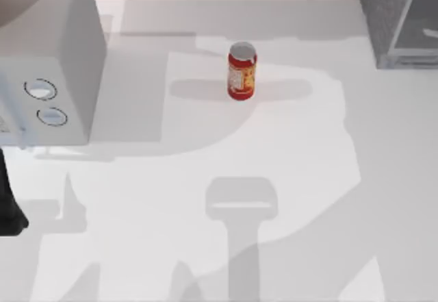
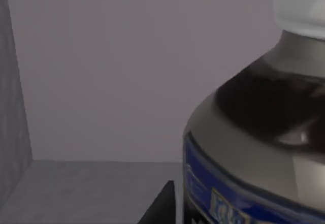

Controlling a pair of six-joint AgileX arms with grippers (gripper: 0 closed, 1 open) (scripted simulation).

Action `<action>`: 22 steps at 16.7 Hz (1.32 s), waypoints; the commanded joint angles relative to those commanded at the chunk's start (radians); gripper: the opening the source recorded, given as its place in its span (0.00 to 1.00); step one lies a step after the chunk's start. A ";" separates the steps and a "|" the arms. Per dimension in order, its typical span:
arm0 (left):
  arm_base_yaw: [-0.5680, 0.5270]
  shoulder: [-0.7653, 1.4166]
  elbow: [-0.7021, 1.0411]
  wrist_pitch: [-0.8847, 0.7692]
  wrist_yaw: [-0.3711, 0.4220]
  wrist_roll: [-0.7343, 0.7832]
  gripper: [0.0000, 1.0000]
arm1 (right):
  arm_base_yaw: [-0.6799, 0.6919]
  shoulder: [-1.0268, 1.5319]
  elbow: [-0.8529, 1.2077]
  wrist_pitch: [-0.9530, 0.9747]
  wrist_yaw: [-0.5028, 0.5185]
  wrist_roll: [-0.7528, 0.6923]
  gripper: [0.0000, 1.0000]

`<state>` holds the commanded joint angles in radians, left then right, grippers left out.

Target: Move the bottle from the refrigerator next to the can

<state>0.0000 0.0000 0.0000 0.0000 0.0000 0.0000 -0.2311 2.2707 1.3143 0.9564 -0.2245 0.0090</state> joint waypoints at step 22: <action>0.000 0.000 0.000 0.000 0.000 0.000 1.00 | -0.003 -0.094 0.035 -0.137 -0.002 0.002 0.00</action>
<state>0.0000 0.0000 0.0000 0.0000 0.0000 0.0000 -0.2341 2.1763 1.3491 0.8194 -0.2261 0.0115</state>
